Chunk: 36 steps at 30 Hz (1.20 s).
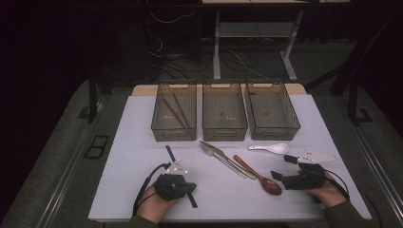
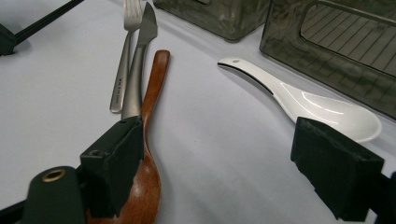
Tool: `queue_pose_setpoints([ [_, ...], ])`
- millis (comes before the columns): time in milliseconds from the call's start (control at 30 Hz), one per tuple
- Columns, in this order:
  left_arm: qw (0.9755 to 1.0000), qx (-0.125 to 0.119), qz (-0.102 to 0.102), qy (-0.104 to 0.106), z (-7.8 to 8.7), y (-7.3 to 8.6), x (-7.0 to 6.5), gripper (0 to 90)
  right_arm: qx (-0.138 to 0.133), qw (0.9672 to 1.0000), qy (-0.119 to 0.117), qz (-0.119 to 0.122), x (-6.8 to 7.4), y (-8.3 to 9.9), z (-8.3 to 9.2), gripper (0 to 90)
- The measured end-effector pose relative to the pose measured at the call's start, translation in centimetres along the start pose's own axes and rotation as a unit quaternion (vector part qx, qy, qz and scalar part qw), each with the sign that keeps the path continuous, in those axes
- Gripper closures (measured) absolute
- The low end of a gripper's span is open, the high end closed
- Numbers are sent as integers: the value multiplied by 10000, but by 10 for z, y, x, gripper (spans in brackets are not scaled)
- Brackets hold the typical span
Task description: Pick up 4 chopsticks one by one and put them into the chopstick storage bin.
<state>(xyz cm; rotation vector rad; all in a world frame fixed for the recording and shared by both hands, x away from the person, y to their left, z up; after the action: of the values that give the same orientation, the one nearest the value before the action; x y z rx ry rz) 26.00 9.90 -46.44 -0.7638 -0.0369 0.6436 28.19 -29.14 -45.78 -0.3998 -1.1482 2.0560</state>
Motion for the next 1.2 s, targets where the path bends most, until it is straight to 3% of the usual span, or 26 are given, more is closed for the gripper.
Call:
queue_pose_setpoints([
  [167, 9989, -338, 126, -293, 8, -7, 8, 766, 2, 10000, 2, -10, 0, 0, 0, 171],
  [300, 9953, -531, 370, -726, 19, -15, 29, 670, 5, 10000, 10, -10, 0, 0, 0, 171],
  [467, 9861, -604, 833, -1302, 27, -21, 61, 557, 24, 10000, 15, -17, 0, 0, 0, 171],
  [633, 9759, -530, 1093, -1814, 26, -25, 88, 546, 18, 10000, 29, -25, 0, 0, 0, 171],
  [733, 9699, -472, 1283, -2016, 21, -28, 103, 542, 18, 10000, 22, -20, 0, 0, 0, 171],
  [867, 9650, -419, 1455, -2141, 17, -29, 113, 542, 19, 10000, 12, -18, 0, 0, 0, 171],
  [933, 9633, -421, 1508, -2179, 14, -30, 115, 542, 15, 10000, 10, -19, 0, 1, 0, 171],
  [1200, 9628, -284, 1453, -2260, 7, -29, 116, 563, 10, 10000, 18, -15, 0, 1, 0, 172],
])
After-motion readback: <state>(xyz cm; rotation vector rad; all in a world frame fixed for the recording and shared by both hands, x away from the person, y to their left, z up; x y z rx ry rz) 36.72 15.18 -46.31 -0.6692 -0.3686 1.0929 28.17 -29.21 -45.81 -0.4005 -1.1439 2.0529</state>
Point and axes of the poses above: each handheld gripper's, and its own axes: z roughly backward along the jaws, y roughly out of its underside, x roughly to its left, the point moved 3 cm from there along -z, roughly forward along the jaws, and after that the axes turned 1 degree about -x, right-handed, at the moved point
